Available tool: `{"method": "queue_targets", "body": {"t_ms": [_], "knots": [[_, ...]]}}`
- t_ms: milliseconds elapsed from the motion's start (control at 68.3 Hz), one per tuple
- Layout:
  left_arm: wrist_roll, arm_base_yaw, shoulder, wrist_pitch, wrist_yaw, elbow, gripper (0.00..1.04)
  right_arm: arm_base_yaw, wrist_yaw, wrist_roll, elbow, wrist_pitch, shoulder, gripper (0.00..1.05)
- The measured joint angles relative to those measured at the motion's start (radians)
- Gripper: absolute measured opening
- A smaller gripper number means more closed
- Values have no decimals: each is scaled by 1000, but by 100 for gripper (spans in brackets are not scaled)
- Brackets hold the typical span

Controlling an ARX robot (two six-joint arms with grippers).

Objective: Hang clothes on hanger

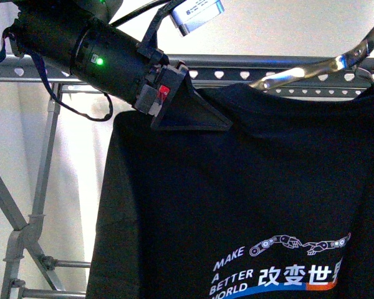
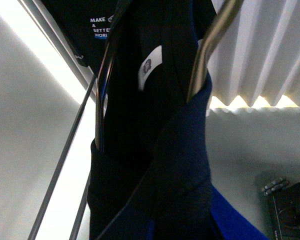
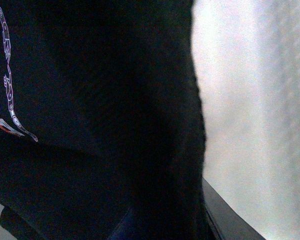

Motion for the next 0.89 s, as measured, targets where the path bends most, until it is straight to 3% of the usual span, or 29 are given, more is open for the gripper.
{"method": "queue_targets", "body": {"t_ms": [513, 718, 776, 893], "knots": [[-1, 1, 0, 0, 8, 4, 97, -6, 27, -34, -134, 18, -90, 10], [-1, 1, 0, 0, 8, 4, 98, -5, 60, -58, -224, 71, -82, 10], [-103, -2, -13, 180, -53, -69, 98, -5, 60, -59, -233, 84, -79, 10], [-554, 1, -30, 704, -261, -295, 98, -11, 53, -54, -238, 100, -77, 10]]}}
